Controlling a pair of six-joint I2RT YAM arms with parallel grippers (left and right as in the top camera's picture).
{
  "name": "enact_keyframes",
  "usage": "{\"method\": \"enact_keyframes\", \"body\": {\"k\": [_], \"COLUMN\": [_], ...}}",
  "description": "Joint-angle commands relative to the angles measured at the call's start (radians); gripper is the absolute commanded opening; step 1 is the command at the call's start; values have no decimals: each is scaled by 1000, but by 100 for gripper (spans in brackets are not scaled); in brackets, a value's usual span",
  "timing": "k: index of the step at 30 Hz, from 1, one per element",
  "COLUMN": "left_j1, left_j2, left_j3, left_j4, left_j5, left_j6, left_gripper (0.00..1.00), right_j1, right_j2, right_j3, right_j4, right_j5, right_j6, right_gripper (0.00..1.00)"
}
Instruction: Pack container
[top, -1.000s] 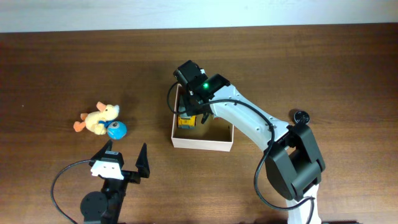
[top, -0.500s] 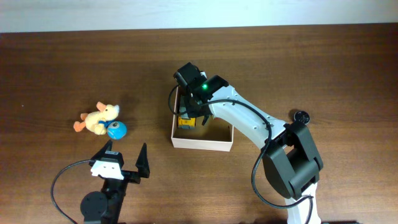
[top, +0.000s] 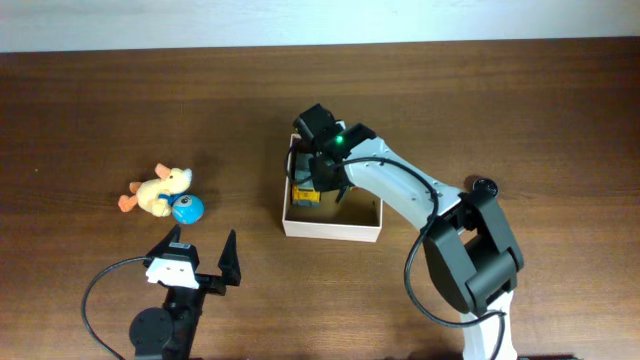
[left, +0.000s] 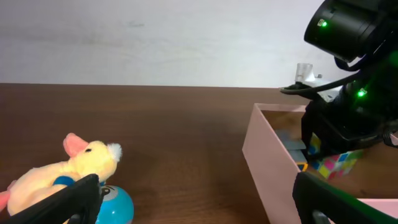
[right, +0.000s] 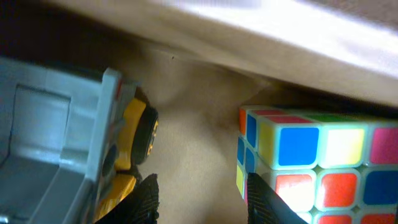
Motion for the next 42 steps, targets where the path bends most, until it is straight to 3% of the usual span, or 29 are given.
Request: {"method": "enact_keyframes", "body": {"k": [1,16,42], "left_j1": [-5,-5,-5], "left_j2": [-10,-10,-10], "left_j3": [-6,-6,-6], "left_j4": [2,2,2], "left_j5": [11,11,11], "left_j6": [19,19,19], "left_gripper": [99,99,99], "right_j1": [-21,-33,-45], "right_j2": [8,8,8], "right_j3": [-10,-10,-10], "right_j4": [6,92,89], "right_j5": [13,29,-17], "right_j6": [7,-38,-83], "right_gripper": [41,41,41]}}
